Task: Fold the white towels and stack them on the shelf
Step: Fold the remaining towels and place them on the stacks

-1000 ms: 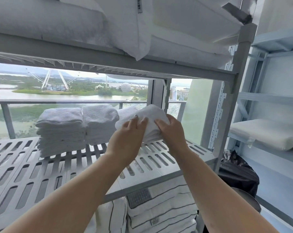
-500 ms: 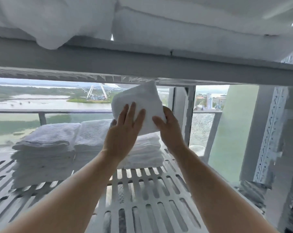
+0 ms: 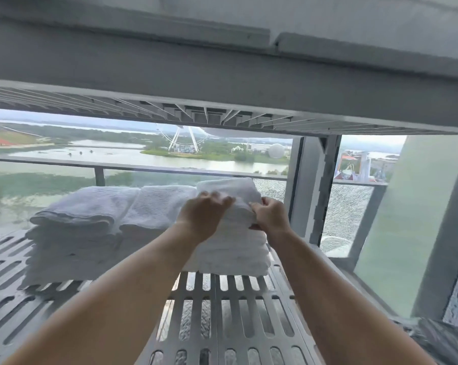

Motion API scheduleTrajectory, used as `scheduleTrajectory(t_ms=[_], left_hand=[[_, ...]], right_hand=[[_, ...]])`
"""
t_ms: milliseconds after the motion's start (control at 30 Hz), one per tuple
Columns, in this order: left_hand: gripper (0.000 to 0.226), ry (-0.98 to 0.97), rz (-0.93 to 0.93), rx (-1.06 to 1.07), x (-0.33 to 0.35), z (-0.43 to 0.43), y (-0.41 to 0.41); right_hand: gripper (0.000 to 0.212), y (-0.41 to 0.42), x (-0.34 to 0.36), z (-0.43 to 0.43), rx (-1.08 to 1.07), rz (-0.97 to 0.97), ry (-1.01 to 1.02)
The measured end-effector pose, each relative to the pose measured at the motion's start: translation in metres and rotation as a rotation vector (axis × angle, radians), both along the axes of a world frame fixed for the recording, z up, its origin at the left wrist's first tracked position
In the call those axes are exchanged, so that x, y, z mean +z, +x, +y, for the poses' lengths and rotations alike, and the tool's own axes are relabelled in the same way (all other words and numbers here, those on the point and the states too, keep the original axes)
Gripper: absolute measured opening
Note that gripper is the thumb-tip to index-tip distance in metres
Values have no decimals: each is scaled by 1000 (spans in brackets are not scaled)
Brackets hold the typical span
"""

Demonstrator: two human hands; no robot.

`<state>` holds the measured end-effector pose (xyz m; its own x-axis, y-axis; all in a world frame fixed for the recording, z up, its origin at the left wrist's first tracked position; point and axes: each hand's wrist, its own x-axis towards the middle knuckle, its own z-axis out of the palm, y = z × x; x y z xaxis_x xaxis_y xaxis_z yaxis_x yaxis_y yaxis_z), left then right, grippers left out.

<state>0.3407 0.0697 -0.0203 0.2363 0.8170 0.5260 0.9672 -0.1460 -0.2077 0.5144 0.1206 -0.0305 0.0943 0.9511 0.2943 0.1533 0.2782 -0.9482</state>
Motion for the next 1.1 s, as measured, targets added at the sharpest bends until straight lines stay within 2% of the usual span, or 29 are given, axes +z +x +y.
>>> scheduleTrajectory(t_ms=[200, 333, 400, 533, 567, 767, 933, 1033, 1100], left_hand=[[65, 259, -35, 16, 32, 10, -3], [63, 388, -155, -36, 33, 14, 0], [61, 350, -166, -67, 26, 23, 1], [65, -194, -76, -54, 0, 42, -8], [64, -254, -64, -56, -3, 44, -10], [59, -226, -129, -145, 17, 50, -18], [34, -164, -327, -211, 29, 42, -33], [38, -100, -303, -156, 25, 38, -31], [53, -142, -239, -117, 22, 36, -25]], right_hand=[[36, -4, 44, 5, -38, -130, 352], [38, -3, 56, 14, -33, -128, 456], [33, -3, 42, 21, -78, -109, 382], [19, -2, -5, 33, -77, -123, -62], [21, -1, -13, 34, -59, -134, -108], [19, 1, 0, 36, -55, -107, -113], [21, 5, 5, 32, -97, -136, -170], [22, 3, 7, 34, -76, -50, -224], [23, 1, 12, 37, -58, 13, -260]])
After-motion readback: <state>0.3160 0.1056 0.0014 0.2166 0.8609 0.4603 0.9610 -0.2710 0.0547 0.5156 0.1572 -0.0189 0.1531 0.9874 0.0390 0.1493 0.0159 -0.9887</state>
